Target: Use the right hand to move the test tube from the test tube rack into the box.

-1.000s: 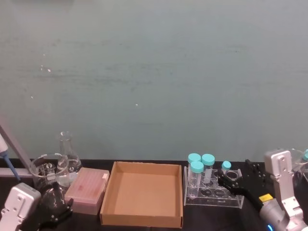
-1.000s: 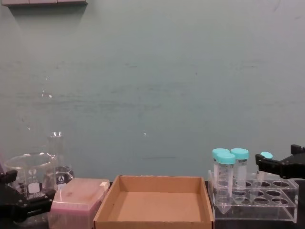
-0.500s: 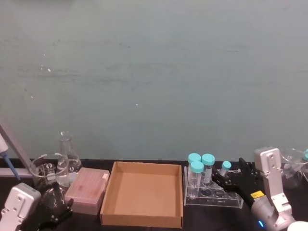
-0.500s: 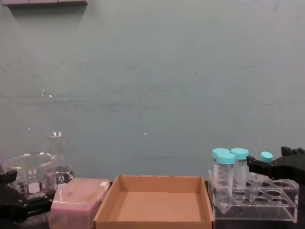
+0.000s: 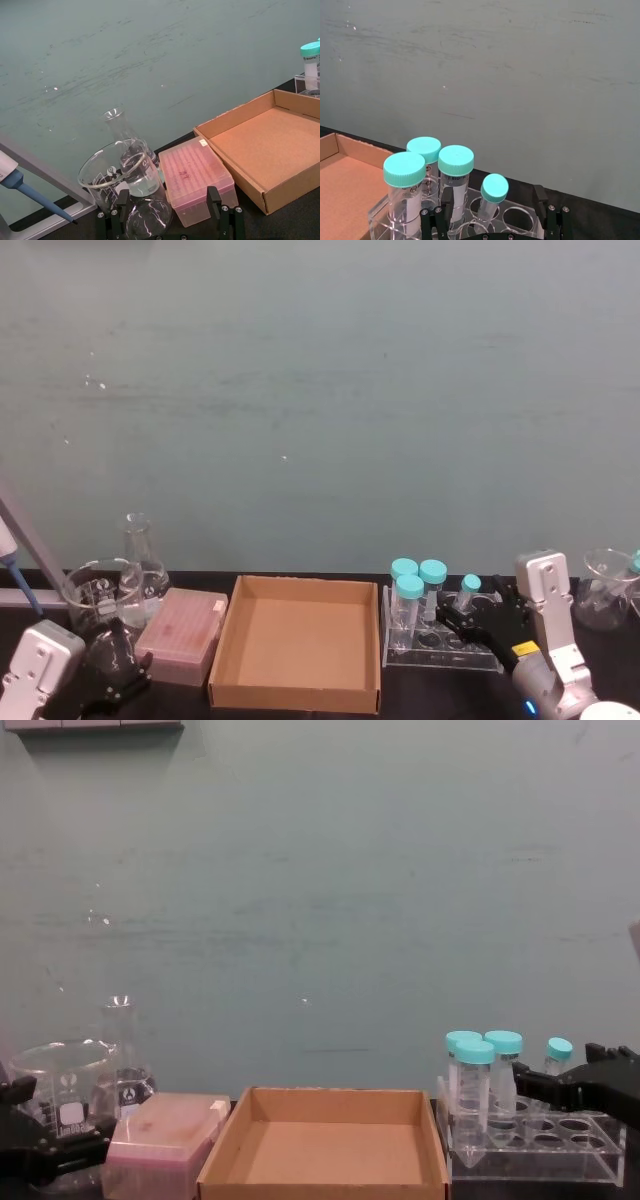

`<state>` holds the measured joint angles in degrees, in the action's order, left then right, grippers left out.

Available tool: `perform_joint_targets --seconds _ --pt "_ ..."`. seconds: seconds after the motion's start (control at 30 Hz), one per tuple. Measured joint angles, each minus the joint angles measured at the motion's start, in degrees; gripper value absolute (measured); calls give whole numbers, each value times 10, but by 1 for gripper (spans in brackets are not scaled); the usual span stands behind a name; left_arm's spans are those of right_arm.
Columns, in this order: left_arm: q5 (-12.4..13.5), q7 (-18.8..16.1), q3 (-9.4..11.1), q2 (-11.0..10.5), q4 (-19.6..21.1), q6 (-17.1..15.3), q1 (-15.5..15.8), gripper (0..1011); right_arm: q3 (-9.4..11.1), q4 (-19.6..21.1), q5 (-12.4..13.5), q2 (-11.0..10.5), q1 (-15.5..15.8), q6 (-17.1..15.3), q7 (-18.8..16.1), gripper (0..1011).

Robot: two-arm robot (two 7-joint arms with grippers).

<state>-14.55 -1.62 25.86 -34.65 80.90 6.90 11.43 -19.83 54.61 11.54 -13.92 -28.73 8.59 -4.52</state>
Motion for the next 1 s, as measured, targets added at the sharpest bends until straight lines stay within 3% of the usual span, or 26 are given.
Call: perform_joint_targets --seconds 0.43,1.0 --pt "0 0 0 0 0 0 0 1000 13 -37 -15 23 -15 26 -5 1003" --pt "0 0 0 0 0 0 0 1000 37 -43 -32 35 -11 34 0 1003"
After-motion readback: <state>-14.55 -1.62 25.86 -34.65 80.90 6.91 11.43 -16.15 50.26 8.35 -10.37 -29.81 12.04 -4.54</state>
